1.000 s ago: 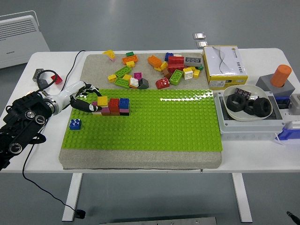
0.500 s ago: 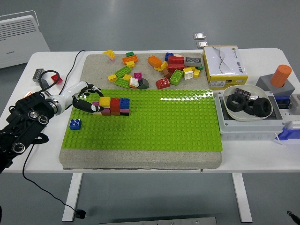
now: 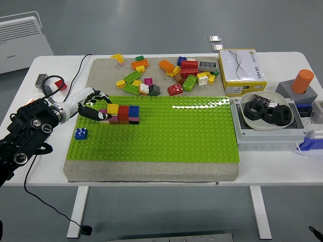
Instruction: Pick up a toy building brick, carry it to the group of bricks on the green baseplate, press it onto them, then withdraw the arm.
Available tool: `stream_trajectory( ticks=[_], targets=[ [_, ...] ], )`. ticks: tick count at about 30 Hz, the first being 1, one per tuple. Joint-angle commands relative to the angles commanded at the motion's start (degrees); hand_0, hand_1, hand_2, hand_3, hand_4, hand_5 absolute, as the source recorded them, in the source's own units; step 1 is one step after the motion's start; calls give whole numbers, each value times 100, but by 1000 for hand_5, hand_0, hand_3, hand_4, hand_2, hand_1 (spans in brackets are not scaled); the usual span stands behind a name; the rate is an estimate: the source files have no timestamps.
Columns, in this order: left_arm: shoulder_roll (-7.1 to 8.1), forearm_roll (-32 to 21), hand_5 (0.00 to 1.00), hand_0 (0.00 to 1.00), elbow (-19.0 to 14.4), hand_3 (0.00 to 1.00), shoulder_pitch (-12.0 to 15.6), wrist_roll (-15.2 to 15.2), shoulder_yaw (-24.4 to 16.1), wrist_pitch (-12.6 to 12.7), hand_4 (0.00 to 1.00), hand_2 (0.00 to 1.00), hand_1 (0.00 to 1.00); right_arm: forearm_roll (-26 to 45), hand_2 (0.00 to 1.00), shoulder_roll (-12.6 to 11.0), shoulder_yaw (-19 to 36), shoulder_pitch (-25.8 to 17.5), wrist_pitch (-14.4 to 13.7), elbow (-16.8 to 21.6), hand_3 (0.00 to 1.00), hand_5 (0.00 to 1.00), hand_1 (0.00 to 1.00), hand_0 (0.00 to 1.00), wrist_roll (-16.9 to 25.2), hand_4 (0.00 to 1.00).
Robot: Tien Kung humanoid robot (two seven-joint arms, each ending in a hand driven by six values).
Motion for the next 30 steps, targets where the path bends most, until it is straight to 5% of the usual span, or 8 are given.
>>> stream_trajectory(
  ticks=[12,13,30],
  targets=[
    [-10,23,2,897,17,516,12,15,-12,40,620,896,921,0,627,2,2,4,2,0,789,984,620,518,23,845],
    [-11,24,7,896,20,525,14,15,-13,41,545,898,921,0,627,2,1,4,3,0,789,983,621,518,23,845],
    [-41,23,15,893,43,541,51,1,-17,93,506,901,922,0,627,-4,-75,-12,-8,0,789,982,621,518,-1,844]
  ],
)
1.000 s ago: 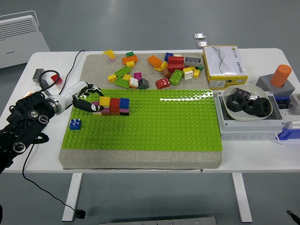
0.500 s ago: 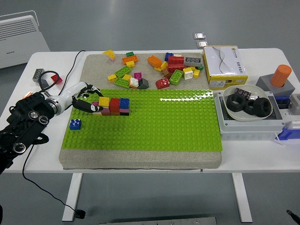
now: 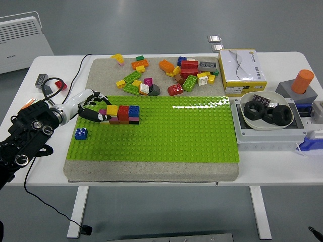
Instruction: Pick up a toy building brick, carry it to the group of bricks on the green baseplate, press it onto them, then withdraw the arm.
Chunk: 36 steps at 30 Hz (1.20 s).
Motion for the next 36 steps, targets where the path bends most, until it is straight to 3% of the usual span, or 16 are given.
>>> stream_trajectory(
  ticks=[25,36],
  targets=[
    [-21,-13,3,879,47,584,6,18,-5,28,523,910,923,0,627,-7,-77,14,-8,0,788,975,618,518,-8,837],
    [-6,-24,4,880,49,576,5,74,24,-208,537,914,925,0,627,-8,-52,21,-11,0,787,974,617,518,-11,836]
  ],
)
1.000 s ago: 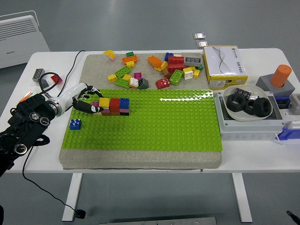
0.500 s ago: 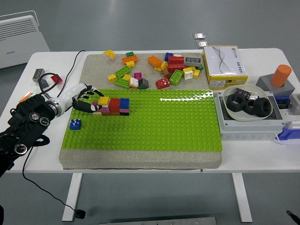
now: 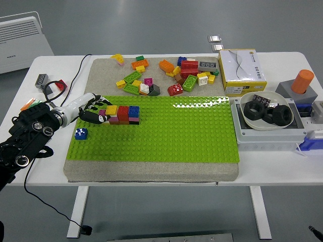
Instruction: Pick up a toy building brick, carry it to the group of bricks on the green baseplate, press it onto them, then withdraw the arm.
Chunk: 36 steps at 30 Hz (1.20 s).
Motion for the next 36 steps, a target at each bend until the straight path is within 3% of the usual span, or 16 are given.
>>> stream_trajectory(
  ticks=[19,20,31,32,36],
  targets=[
    [22,53,6,882,-2,613,-28,-55,-14,31,586,939,934,0,624,-7,-38,6,-7,0,785,973,617,518,-4,836],
    [24,58,2,883,-2,640,-29,-52,-13,18,657,945,936,0,624,-7,-39,6,-7,0,785,971,617,518,-3,835],
    [31,90,2,884,1,643,-26,-46,6,-39,685,944,938,0,623,-12,-127,9,-21,0,784,970,617,518,-18,833],
    [32,93,2,884,1,694,-27,-48,5,-38,751,952,940,0,624,-13,-128,10,-21,0,784,968,617,518,-17,832],
    [32,116,2,884,2,694,-28,-60,5,-39,751,952,940,0,624,-13,-130,11,-20,0,784,968,617,518,-17,832]
  ],
)
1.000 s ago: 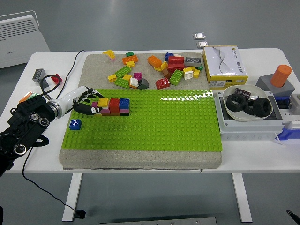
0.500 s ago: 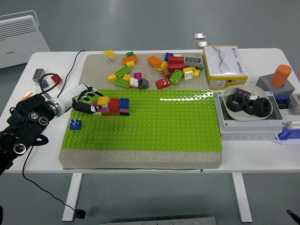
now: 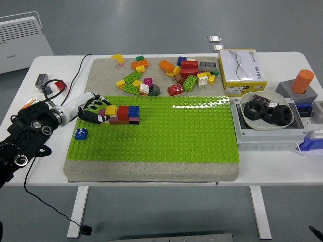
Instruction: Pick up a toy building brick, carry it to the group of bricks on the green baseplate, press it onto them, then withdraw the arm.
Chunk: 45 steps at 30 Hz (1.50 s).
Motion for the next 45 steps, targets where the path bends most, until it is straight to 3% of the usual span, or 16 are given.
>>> stream_trajectory(
  ticks=[1,2,14,19,20,25,26,28,31,32,36,40,45],
  targets=[
    [0,9,2,884,0,694,0,-2,-1,-1,751,952,940,0,624,0,-1,0,0,0,784,968,617,518,0,832],
    [0,21,9,885,0,781,1,-3,-1,-4,883,958,945,0,623,0,-1,0,1,0,784,969,617,518,0,832],
    [4,107,2,890,-26,791,18,0,-28,-15,911,962,947,0,624,0,-23,-12,0,0,783,967,618,518,-1,831],
    [51,452,2,890,-388,791,220,175,-322,-9,911,962,947,0,624,-3,6,-36,-2,0,783,967,618,518,1,831],
    [53,603,163,918,-547,807,334,261,-455,13,998,978,957,0,622,-6,23,-44,-1,0,783,965,617,518,3,830],
    [-10,1461,163,918,-1505,807,969,644,-1122,369,998,978,957,0,622,3,153,-103,16,0,783,965,617,518,10,830],
    [-20,1627,606,977,-1693,745,1085,686,-1229,456,998,957,957,0,624,8,178,-113,19,0,783,965,617,518,10,830],
    [-49,1993,606,977,-2115,745,1342,730,-1407,667,998,957,957,0,624,14,222,-136,22,0,783,965,617,518,7,830],
    [-103,2497,606,977,-2666,745,1650,728,-1366,1008,998,957,957,0,624,26,258,-155,20,0,783,965,617,518,-7,830],
    [-130,2667,779,988,-2838,696,1717,716,-1326,1126,998,945,952,0,627,31,268,-159,19,0,783,967,618,518,-11,829],
    [-242,3277,779,988,-3363,696,1904,740,-1204,1406,998,945,952,0,627,47,275,-174,18,0,783,967,618,518,-19,829],
    [-297,3749,823,991,-3419,675,2021,751,-1114,1526,998,938,950,0,628,41,271,-178,20,0,783,968,617,518,-21,829],
    [-372,4010,832,993,-3181,669,2064,703,-1116,1646,998,940,951,0,624,36,270,-167,18,0,783,965,619,518,-15,828]
  ],
)
